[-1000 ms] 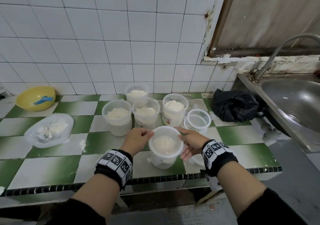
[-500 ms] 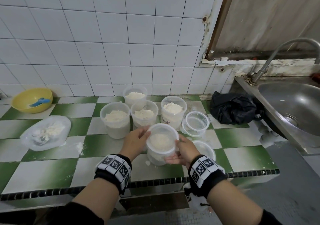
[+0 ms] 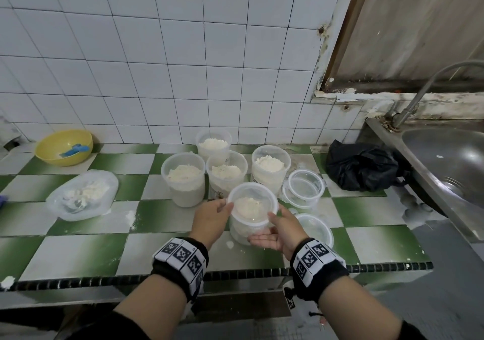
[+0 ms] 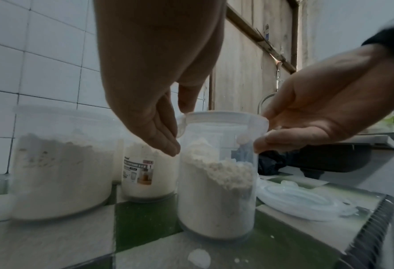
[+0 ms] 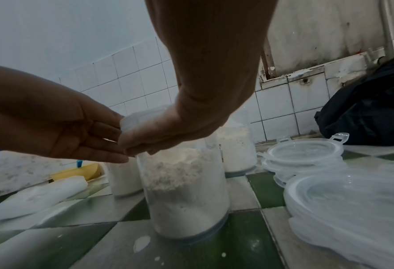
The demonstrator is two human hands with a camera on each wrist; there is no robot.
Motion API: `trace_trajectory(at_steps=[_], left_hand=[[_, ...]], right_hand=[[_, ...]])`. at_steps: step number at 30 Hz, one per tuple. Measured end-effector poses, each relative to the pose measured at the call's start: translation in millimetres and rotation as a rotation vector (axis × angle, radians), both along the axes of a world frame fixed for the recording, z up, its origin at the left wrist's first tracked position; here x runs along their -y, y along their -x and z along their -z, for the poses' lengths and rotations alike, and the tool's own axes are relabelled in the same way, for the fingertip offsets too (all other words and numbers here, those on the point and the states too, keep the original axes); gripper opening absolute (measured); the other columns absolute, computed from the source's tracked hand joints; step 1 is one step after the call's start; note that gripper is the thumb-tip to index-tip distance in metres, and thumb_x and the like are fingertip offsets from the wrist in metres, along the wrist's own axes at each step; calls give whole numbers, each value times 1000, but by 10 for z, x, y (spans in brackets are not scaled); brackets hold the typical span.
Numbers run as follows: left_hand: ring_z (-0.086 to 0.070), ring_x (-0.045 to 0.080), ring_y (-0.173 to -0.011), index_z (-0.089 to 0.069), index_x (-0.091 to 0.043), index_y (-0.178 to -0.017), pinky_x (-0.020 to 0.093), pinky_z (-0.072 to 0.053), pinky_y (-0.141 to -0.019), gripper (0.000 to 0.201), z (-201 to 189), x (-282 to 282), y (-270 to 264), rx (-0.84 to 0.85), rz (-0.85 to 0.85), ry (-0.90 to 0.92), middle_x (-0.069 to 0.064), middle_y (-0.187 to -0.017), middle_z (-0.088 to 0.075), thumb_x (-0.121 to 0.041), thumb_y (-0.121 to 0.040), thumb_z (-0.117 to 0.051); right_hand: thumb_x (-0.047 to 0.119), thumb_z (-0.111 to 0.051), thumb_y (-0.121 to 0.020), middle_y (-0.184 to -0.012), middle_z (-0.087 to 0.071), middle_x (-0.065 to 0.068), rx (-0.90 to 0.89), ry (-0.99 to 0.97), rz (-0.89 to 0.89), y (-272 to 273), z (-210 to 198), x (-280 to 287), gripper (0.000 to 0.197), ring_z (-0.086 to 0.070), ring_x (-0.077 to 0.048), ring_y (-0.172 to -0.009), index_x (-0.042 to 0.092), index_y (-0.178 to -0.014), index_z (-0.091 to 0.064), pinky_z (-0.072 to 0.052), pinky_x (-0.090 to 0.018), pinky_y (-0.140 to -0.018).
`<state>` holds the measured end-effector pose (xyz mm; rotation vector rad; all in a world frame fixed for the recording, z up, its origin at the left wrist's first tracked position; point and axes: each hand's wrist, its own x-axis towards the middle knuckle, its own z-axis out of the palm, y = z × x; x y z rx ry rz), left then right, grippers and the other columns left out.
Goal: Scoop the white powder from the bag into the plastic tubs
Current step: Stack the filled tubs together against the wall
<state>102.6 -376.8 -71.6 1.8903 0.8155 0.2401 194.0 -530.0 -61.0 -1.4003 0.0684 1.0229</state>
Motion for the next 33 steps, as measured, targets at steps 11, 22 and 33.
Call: trace_trajectory(at_steps=[11,22,33], left_hand=[[-59,4,-91,-65,-15,-125,23,-44,-92,31,0,32,38,74,-57,163,-6,-109,-68,-27,-97,-59],[-67,19,-91,-76,-19,-88,32,-53,-81,24,111,-115,174,93,-322,239,-1,-89,-74,-41,-80,-77],[-63,28,-75,-69,-3,-72,42,-54,-76,40,-247,-857,920,288,-736,99,13,-75,-70,-41,-79,-78]], right_hand=[[23,-45,-100,-79,-65,-21,150,177,-177,-138,-47,89,23,-65,-28,-57,15,-119,-36,-58,-42,-56],[19,-48,-98,-68,-61,-12,433,236,-268,-236,-102,-68,16,-59,-19,-50,4,-96,-45,-53,-30,-49],[21,-58,-93,-65,-63,-16,341,-6,-492,244,-555,-1166,28,-60,-23,-47,-5,-98,-50,-55,-31,-48]])
